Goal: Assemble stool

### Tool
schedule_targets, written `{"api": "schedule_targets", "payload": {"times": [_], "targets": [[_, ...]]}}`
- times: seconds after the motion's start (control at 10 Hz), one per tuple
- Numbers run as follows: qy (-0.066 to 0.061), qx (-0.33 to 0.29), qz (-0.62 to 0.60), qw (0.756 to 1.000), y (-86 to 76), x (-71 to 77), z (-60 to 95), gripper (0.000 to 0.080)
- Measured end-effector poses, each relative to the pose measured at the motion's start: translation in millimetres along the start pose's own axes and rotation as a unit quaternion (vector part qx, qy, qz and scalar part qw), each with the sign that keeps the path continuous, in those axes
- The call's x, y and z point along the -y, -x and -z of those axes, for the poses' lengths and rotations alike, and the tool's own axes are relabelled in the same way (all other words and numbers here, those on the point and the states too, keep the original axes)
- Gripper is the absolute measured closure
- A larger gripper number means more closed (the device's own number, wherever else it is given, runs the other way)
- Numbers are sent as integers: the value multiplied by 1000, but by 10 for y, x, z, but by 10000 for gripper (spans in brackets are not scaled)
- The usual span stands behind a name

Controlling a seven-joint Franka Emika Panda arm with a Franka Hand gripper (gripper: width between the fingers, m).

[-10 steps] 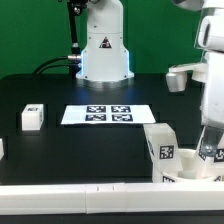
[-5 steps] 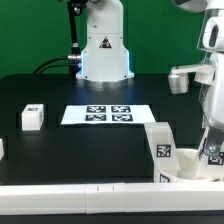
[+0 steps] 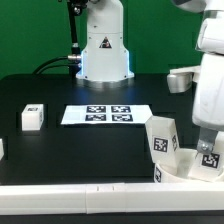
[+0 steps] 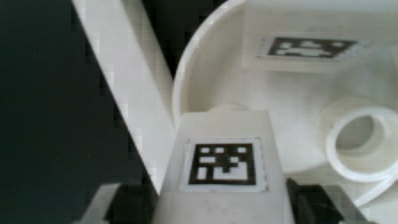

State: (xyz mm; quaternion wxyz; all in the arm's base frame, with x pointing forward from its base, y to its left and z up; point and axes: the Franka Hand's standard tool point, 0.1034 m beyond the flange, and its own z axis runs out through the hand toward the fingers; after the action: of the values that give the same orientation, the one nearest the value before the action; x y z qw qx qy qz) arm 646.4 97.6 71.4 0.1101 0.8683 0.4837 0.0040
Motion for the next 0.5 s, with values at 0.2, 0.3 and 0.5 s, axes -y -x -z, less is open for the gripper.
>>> {"api": "schedule_targets", "payload": {"times": [0.2,0.3,0.5], "targets": [[-13,6,-169,986,111,-79,-5,449],[-21,3,-275,961,112,-79,-6,451],[-12,-3,-306,952,170,-104,-32,451]]}}
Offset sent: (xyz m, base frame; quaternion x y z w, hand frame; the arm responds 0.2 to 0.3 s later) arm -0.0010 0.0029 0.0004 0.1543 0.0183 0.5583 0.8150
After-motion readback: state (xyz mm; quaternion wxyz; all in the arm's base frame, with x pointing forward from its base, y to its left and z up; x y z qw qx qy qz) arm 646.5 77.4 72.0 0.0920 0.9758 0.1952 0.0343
